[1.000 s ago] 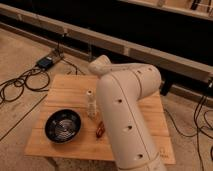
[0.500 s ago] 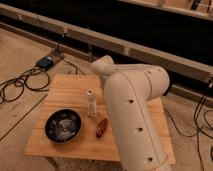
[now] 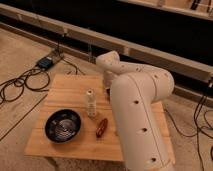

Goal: Push the eraser across the table

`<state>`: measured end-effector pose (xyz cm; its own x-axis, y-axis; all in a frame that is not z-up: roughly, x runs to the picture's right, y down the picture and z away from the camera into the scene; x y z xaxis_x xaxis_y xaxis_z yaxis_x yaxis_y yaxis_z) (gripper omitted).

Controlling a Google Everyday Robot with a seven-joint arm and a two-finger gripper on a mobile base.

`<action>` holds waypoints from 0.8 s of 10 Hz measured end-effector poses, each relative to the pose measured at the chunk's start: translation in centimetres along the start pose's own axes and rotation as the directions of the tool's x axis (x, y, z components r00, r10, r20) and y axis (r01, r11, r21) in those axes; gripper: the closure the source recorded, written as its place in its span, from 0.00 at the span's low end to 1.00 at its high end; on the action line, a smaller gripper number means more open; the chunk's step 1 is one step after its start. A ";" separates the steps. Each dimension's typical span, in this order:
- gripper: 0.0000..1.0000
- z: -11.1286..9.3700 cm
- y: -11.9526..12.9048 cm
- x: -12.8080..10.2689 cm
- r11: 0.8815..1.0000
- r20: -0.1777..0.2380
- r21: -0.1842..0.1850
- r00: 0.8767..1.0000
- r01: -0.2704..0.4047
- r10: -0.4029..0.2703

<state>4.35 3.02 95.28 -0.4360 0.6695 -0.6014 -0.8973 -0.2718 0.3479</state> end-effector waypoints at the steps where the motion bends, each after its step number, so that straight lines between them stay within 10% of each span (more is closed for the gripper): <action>1: 0.35 0.0 0.5 -0.9 1.000 0.009 -0.007 1.000 0.009 -0.009; 8: 0.35 0.2 4.6 -5.9 0.996 0.072 -0.078 0.997 0.041 -0.035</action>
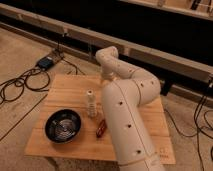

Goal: Push the eraser across the table

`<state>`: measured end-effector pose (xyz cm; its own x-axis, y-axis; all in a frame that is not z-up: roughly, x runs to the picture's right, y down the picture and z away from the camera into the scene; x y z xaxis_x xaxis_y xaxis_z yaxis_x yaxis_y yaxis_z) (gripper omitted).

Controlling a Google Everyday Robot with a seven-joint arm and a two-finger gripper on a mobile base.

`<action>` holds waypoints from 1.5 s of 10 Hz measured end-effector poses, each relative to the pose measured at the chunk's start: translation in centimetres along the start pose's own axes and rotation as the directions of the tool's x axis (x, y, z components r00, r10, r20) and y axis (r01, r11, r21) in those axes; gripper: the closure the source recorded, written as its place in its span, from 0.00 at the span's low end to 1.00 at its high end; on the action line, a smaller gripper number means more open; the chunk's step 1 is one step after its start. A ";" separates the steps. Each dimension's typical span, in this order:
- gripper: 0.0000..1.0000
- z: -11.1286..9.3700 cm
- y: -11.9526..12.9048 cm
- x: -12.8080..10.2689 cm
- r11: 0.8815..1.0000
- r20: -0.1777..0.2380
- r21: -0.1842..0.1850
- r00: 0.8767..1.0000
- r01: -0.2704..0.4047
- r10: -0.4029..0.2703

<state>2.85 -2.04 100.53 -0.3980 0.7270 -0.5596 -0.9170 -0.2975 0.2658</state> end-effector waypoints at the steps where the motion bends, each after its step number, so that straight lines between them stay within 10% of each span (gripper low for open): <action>1: 0.35 0.2 0.4 -0.8 1.000 0.012 -0.016 1.000 0.005 -0.005; 8: 0.35 2.2 2.0 -2.7 0.994 0.042 -0.111 0.999 0.023 -0.018; 15: 0.35 0.4 0.6 2.1 0.994 -0.062 -0.107 0.998 0.004 -0.011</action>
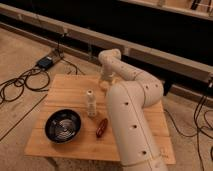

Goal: Push the eraser across the table

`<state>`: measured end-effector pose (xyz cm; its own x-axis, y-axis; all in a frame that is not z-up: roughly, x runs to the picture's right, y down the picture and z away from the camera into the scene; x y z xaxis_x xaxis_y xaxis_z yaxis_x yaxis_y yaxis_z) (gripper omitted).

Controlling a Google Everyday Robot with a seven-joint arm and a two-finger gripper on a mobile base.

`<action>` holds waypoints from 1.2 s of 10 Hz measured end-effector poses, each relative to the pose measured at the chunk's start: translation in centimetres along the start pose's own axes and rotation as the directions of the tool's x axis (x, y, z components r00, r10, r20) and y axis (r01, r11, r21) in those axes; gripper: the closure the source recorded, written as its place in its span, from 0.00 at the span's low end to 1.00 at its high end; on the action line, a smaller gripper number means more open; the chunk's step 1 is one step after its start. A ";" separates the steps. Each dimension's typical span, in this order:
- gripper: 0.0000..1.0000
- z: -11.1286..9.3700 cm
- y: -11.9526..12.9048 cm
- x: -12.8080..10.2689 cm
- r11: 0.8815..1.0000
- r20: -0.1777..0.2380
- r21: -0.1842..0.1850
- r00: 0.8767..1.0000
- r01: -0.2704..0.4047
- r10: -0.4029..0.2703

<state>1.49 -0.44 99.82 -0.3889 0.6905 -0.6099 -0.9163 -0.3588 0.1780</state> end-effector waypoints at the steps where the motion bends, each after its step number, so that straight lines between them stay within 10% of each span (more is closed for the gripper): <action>1: 0.35 -0.2 -0.5 0.6 1.000 -0.004 0.003 1.000 -0.006 0.006; 12: 0.35 -1.2 -2.6 5.3 1.000 -0.038 0.017 0.999 -0.001 0.002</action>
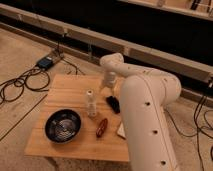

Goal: Push the eraser across the table

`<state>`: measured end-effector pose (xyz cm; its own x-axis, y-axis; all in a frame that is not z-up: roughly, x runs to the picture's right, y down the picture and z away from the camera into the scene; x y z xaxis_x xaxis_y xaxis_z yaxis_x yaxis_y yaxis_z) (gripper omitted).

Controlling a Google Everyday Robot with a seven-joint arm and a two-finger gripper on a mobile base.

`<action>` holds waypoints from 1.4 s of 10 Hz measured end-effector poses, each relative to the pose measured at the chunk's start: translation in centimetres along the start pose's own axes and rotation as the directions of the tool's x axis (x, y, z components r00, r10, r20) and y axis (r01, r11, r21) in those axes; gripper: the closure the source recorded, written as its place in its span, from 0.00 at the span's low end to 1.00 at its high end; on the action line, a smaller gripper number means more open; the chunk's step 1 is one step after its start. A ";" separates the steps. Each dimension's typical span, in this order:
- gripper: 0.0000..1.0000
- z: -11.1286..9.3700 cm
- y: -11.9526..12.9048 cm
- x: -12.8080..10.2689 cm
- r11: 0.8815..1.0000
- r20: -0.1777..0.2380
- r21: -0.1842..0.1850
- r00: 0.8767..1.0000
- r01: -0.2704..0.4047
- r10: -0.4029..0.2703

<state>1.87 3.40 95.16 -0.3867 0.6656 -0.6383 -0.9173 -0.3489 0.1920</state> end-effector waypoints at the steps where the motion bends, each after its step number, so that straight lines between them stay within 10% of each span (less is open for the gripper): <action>1: 0.35 0.0 0.0 0.1 1.000 -0.002 0.002 1.000 0.002 -0.002; 14: 0.35 1.6 -5.0 4.9 0.996 -0.092 0.083 0.995 -0.016 0.024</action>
<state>4.41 9.46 92.27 -0.3979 0.5936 -0.6995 -0.9157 -0.3036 0.2632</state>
